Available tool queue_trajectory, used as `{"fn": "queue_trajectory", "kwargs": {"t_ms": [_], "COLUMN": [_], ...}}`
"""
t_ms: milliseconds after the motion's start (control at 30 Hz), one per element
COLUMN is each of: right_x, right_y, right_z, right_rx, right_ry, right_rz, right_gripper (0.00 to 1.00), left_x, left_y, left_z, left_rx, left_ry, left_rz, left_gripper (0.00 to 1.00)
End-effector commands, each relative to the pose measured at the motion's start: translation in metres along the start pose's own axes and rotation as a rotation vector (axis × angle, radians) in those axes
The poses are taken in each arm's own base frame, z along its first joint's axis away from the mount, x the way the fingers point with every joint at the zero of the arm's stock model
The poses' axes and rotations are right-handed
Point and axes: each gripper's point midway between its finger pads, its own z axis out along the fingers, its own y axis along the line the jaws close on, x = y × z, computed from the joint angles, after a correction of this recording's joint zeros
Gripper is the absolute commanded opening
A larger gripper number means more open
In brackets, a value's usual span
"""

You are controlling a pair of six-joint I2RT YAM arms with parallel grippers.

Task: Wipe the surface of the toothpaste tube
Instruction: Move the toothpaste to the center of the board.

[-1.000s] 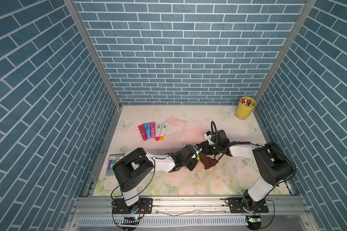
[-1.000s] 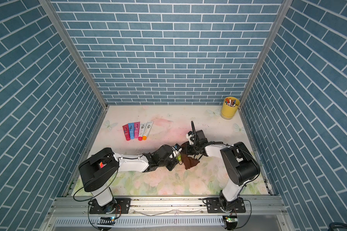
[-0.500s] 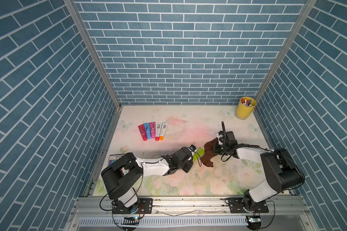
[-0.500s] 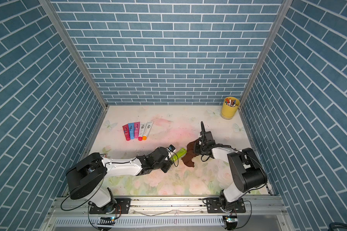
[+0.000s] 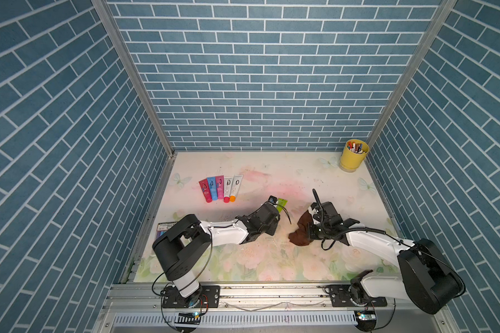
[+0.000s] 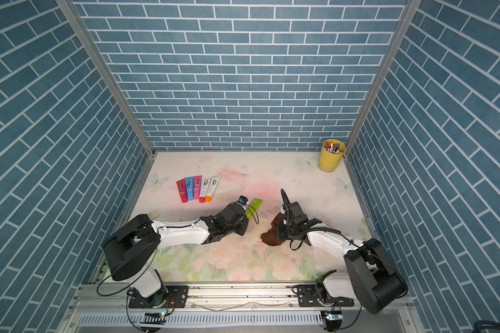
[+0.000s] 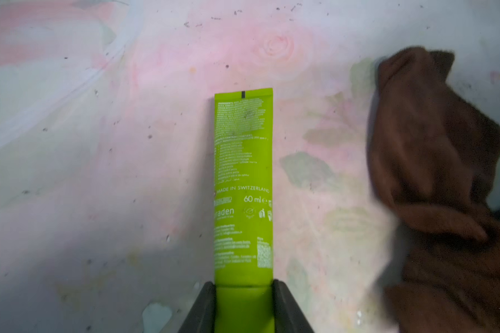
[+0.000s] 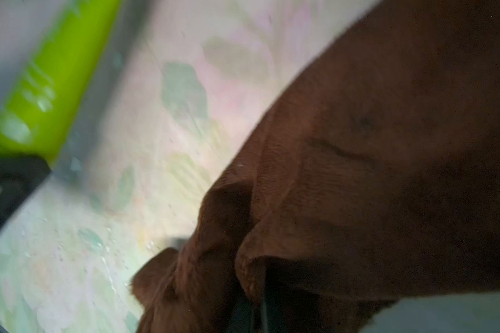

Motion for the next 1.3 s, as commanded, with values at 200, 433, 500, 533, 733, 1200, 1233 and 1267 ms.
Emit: {"fn": "queue_trajectory", "kwargs": {"t_ms": [200, 433, 500, 533, 733, 1200, 1233, 1267], "right_x": [0.031, 0.035, 0.039, 0.041, 0.043, 0.042, 0.042, 0.041], "right_y": [0.007, 0.013, 0.017, 0.019, 0.025, 0.024, 0.024, 0.024], "right_z": [-0.016, -0.026, -0.026, -0.026, -0.027, -0.030, -0.030, -0.030], "right_rx": [-0.095, -0.144, -0.174, -0.187, -0.221, -0.218, -0.218, -0.217], "right_ry": [0.013, 0.004, 0.016, 0.022, 0.032, 0.025, 0.025, 0.022], "right_rz": [0.044, 0.039, 0.037, 0.036, 0.025, 0.026, 0.025, 0.025], "right_gripper": [0.00, 0.00, 0.00, 0.00, 0.00, 0.00, 0.00, 0.00], "left_x": [-0.060, -0.089, -0.098, -0.101, -0.113, -0.120, -0.121, -0.120], "left_y": [-0.037, -0.064, -0.073, -0.077, -0.095, -0.119, -0.121, -0.122], "left_z": [0.063, 0.104, 0.114, 0.117, 0.133, 0.147, 0.146, 0.147], "left_rx": [0.035, 0.075, 0.092, 0.100, 0.157, 0.264, 0.272, 0.278], "left_ry": [-0.093, -0.094, -0.095, -0.099, -0.107, -0.089, -0.090, -0.090], "left_rz": [-0.132, -0.171, -0.179, -0.183, -0.214, -0.219, -0.223, -0.225], "left_gripper": [0.00, 0.00, 0.02, 0.05, 0.35, 0.55, 0.56, 0.56]}}
